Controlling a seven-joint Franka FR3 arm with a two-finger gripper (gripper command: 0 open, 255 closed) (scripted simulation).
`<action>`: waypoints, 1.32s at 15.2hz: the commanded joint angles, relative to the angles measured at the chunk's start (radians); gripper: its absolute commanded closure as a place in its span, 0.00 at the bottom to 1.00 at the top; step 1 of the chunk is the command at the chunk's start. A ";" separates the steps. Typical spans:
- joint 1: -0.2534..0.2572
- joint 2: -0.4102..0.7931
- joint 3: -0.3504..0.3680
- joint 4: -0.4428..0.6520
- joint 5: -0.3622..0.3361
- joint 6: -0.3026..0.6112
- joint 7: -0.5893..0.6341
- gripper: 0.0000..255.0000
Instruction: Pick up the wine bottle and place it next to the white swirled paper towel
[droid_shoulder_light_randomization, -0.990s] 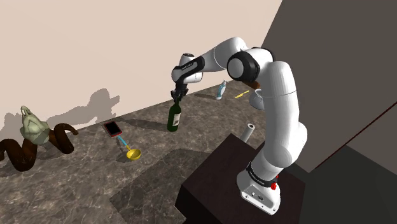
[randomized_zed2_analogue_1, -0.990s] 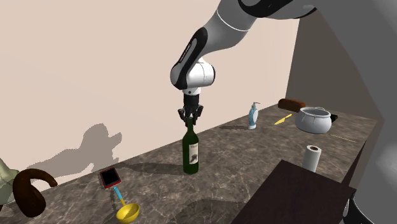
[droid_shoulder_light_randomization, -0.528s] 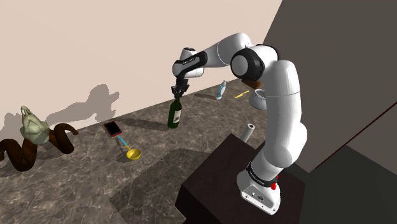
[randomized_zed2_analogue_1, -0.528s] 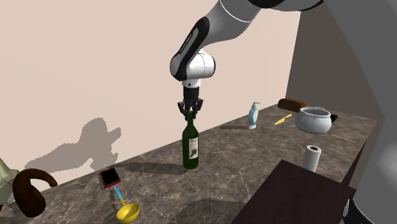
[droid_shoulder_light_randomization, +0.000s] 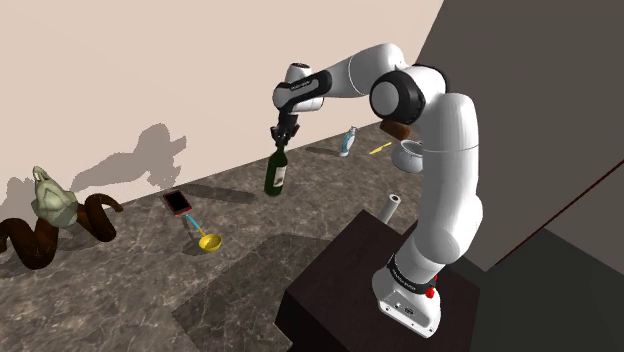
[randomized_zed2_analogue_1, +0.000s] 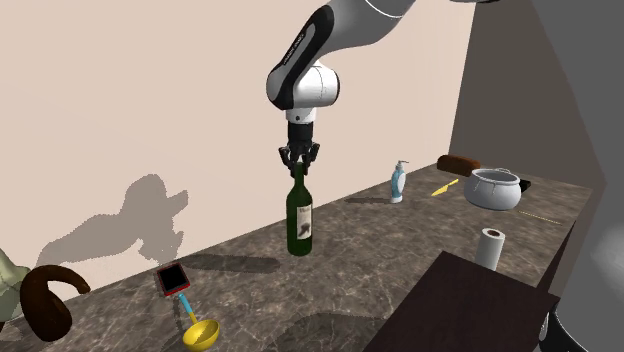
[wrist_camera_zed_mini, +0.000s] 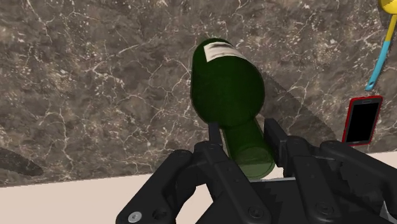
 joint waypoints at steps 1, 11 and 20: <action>0.001 -0.014 -0.002 0.008 -0.003 -0.022 0.001 1.00; 0.005 -0.078 -0.010 0.050 -0.017 -0.127 0.011 1.00; 0.007 -0.120 -0.015 0.109 -0.027 -0.228 0.018 1.00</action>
